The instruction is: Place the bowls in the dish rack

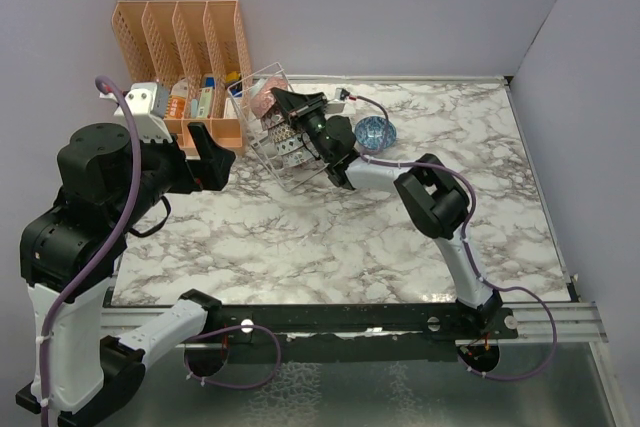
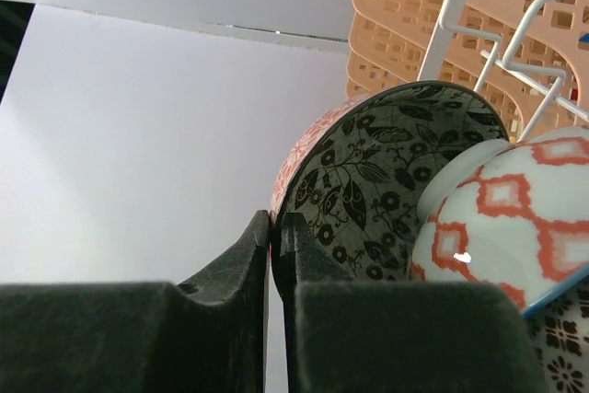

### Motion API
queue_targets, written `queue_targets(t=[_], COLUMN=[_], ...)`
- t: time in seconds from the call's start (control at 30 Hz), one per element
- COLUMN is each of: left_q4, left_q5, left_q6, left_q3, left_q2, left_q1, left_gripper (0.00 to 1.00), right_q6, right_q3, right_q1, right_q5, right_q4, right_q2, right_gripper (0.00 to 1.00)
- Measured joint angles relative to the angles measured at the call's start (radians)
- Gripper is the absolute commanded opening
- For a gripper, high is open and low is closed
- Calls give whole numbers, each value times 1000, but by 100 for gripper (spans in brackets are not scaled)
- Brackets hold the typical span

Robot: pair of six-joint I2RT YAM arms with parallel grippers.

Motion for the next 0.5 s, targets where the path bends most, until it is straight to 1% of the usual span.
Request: queue_targets(t=[0.13,0.23,0.43,0.5], left_q4=[0,0,0,0], left_q5=[0,0,-1,-2], left_q6=[0,0,0,0], left_q3=[0,0,0,0], left_q2=[-2,-3,-4,-4], left_q1=[0,0,0,0], left_gripper=[99,99,99,99], right_q6=[19,31,49,50], right_q3=[-13,-30,-55,-64], right_q1=[0,0,0,0], right_q5=[1,0,0,0], right_q4=[3,-8,-111,-134], right_q2=[0,-3,-24,-43], right_gripper=[16,18,20,24])
